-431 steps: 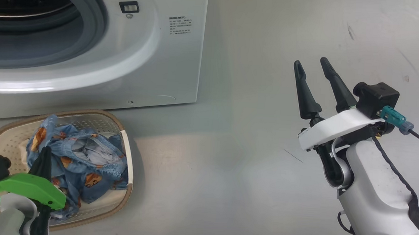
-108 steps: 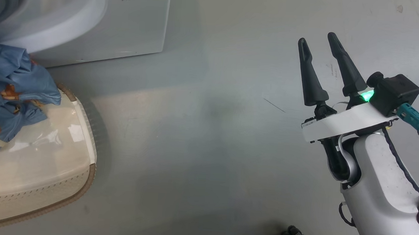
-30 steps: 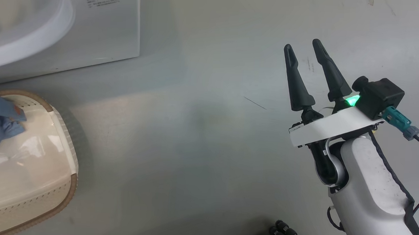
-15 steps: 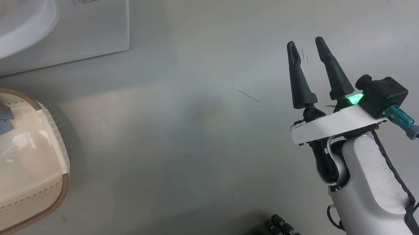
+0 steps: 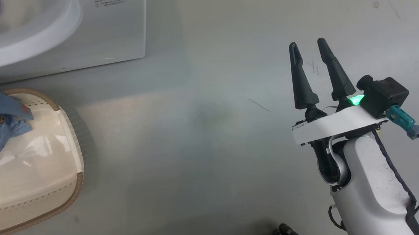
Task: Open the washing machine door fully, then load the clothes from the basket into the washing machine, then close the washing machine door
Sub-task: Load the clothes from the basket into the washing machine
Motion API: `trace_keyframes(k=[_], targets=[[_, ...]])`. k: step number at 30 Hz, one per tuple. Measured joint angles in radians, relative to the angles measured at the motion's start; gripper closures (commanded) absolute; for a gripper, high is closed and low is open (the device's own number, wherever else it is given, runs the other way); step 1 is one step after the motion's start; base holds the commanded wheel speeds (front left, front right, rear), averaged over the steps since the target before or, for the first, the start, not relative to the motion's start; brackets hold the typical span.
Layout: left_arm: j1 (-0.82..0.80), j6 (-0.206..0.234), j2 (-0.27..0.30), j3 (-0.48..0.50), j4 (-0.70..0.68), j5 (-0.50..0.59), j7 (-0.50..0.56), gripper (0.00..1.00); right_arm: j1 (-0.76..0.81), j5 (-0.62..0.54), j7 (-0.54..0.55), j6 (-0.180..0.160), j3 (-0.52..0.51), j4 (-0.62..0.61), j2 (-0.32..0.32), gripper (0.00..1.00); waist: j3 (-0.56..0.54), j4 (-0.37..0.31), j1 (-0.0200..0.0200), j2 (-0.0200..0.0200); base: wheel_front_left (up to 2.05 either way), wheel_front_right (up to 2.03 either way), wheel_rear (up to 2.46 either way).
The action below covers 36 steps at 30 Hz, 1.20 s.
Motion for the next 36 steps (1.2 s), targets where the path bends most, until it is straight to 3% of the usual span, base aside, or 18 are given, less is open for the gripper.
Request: trace_keyframes(k=[36], targets=[[0.356, -0.005, -0.053, -0.111, -0.135, -0.001, -0.242, 0.0, 0.025, -0.003, 0.0, 0.0, -0.005, 0.027, -0.028, 0.0, -0.136, 0.095, 0.0, 0.0, 0.0, 0.0, 0.0]])
